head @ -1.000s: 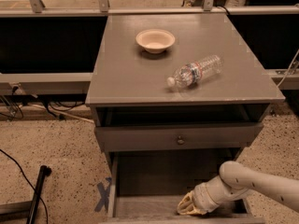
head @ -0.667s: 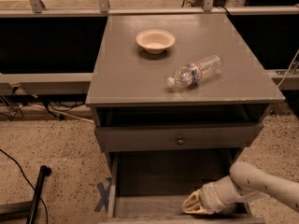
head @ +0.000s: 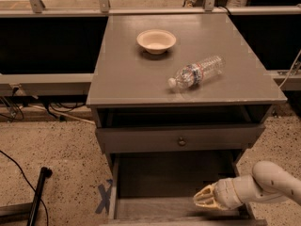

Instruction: Open middle drawer

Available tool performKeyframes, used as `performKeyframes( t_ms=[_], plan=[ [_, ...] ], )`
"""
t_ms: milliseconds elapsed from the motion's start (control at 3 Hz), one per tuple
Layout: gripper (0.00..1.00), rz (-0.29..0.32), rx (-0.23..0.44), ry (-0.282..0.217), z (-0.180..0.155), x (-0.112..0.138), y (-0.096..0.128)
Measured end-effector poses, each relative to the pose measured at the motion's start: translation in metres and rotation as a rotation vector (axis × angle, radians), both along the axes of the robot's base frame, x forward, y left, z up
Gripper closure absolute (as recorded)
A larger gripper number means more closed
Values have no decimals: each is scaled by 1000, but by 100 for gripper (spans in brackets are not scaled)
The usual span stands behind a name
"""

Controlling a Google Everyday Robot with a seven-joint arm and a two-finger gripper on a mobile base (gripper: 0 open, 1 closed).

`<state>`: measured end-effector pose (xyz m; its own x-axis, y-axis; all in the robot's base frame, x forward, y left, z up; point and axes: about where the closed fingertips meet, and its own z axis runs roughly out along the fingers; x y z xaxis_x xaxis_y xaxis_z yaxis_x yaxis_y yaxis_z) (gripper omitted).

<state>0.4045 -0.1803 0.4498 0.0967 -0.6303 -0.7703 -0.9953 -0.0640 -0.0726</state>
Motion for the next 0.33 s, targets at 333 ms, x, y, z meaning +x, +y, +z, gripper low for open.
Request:
performKeyframes(
  t_ms=[333],
  plan=[
    [82,-41,52,-2,24,2,-20]
  ],
)
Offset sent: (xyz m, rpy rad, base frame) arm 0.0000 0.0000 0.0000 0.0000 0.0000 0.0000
